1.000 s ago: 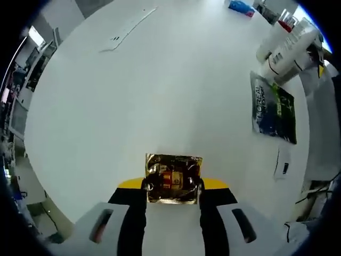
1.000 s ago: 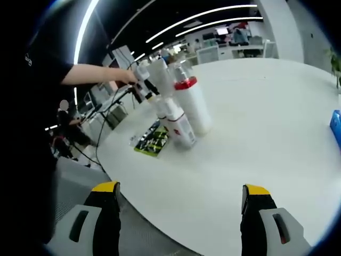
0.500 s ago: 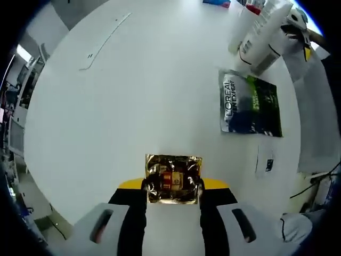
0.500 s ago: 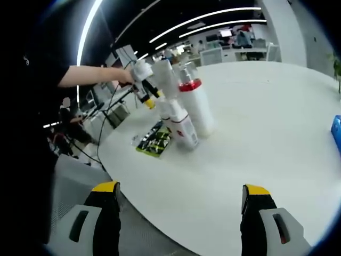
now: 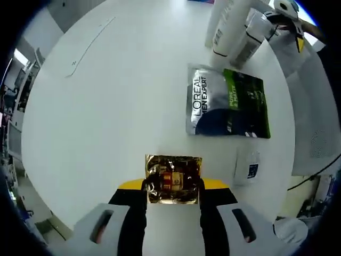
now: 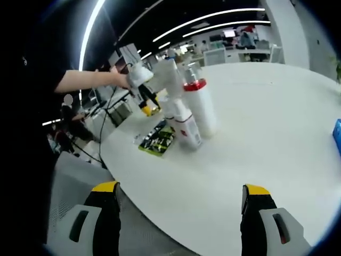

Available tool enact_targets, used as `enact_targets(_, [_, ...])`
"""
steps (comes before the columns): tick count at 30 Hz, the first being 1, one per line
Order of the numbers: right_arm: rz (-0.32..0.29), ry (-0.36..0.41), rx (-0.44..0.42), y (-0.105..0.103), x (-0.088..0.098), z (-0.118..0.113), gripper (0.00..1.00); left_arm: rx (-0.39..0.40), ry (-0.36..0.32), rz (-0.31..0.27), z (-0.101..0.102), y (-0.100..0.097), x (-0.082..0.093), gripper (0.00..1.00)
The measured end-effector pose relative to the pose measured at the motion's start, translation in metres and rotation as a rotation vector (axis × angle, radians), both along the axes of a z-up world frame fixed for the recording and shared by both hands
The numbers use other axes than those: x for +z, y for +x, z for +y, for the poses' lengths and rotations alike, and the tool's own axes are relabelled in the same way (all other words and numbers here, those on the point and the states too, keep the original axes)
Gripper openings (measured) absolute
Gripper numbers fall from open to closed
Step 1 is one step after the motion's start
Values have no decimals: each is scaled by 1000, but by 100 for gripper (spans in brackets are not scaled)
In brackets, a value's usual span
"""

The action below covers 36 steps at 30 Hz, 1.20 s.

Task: Arrange the skincare products in the storage area until every visible bottle or jar stands upright without overlapping.

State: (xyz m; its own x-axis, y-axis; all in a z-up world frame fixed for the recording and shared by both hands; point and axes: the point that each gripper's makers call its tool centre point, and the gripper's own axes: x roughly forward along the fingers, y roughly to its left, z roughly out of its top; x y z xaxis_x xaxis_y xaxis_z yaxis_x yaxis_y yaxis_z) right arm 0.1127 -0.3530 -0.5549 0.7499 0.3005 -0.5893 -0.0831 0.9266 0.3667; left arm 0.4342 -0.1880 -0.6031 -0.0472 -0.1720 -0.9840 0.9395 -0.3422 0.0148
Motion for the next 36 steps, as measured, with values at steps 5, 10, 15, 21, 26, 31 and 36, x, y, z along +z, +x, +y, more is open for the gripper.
enact_targets(5, [0, -1, 3, 0, 0, 0, 99, -16, 3, -2, 4, -5, -6, 33])
enact_targets(10, [0, -4, 6, 0, 0, 1, 99, -15, 5, 7, 6, -17, -7, 33])
enact_targets(15, [-1, -5, 8, 0, 1, 1, 99, -17, 7, 13, 6, -22, -11, 33])
enact_targets(21, [-2, -8, 12, 0, 1, 2, 99, -27, 12, 13, 6, -27, -10, 34])
enact_targets(26, [-4, -9, 12, 0, 1, 2, 99, -26, 17, 21, 5, -32, -12, 34])
enact_targets(31, [-3, -8, 13, 0, 2, 2, 99, -30, 20, 23, 2, -35, -15, 34])
enact_targets(36, [0, -10, 15, -1, 1, 3, 99, -30, 36, 43, 1, -44, -18, 34])
